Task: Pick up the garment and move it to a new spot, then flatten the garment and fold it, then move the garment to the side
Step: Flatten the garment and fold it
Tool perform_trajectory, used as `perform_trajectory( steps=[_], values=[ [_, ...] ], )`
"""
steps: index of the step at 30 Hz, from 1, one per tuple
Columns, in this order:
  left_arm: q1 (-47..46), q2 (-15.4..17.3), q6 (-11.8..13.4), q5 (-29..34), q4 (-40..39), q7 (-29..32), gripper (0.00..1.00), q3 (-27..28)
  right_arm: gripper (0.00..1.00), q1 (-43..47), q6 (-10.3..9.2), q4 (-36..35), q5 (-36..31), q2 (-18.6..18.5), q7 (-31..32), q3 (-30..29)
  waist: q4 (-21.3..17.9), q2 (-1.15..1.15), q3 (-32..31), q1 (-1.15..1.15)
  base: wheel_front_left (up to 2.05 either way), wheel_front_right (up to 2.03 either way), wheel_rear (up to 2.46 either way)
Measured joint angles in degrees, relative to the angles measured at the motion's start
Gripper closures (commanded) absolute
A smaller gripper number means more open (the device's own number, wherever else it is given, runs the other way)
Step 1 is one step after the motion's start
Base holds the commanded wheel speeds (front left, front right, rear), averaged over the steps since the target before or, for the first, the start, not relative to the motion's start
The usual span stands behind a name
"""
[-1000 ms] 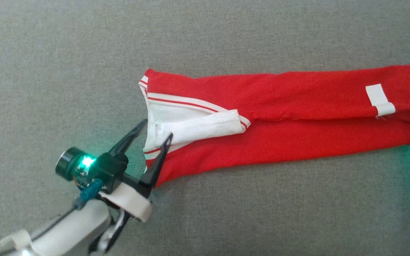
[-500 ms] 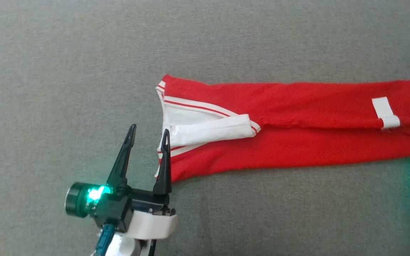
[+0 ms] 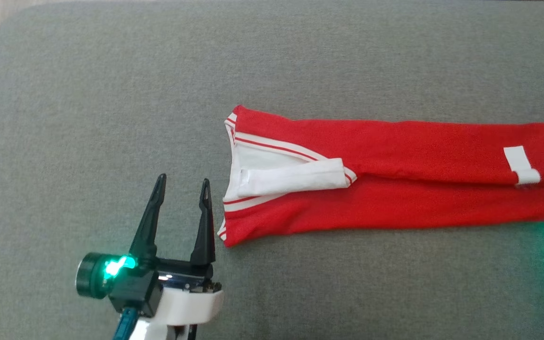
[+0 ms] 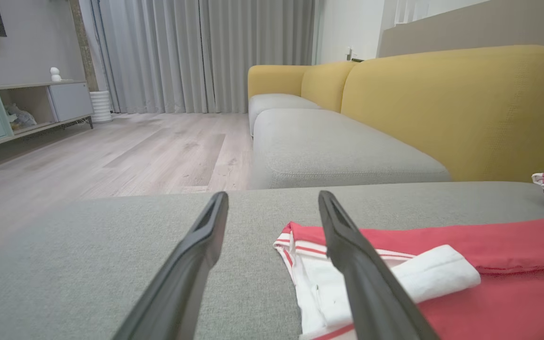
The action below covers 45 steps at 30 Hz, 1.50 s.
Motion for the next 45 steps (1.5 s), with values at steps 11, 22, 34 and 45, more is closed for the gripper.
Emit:
perform_trajectory(
  steps=[11, 22, 34, 45],
  values=[
    [0.8, -2.5, -4.7, 3.5, 0.1, 0.0, 0.00, 5.0, 1.00, 0.0, 0.00, -7.0, -1.0, -5.2, -2.1, -1.2, -2.2, 0.00, -1.1, 0.00, 0.00, 0.00, 0.00],
    [2.4, -4.3, -8.0, 5.1, 1.3, 0.0, 0.00, 7.5, 1.00, -0.2, 0.00, -32.0, -0.2, -4.6, 0.1, 7.1, -2.1, 0.00, -2.9, 0.00, 0.00, 0.00, 0.00],
    [2.9, -5.6, -10.5, 5.1, 3.0, 0.0, 0.00, 7.8, 1.00, -14.2, 0.00, -31.0, 0.3, -1.5, 7.8, 39.7, 1.3, 0.00, -4.7, 0.00, 0.00, 0.00, 0.00],
    [2.9, -5.8, -10.4, 2.5, 4.6, 0.0, 0.00, 6.0, 0.00, -20.9, 0.00, -16.6, 4.2, 5.3, 1.8, 53.5, 6.5, 0.00, -4.5, 0.01, 0.00, 0.00, 0.00]
  ],
)
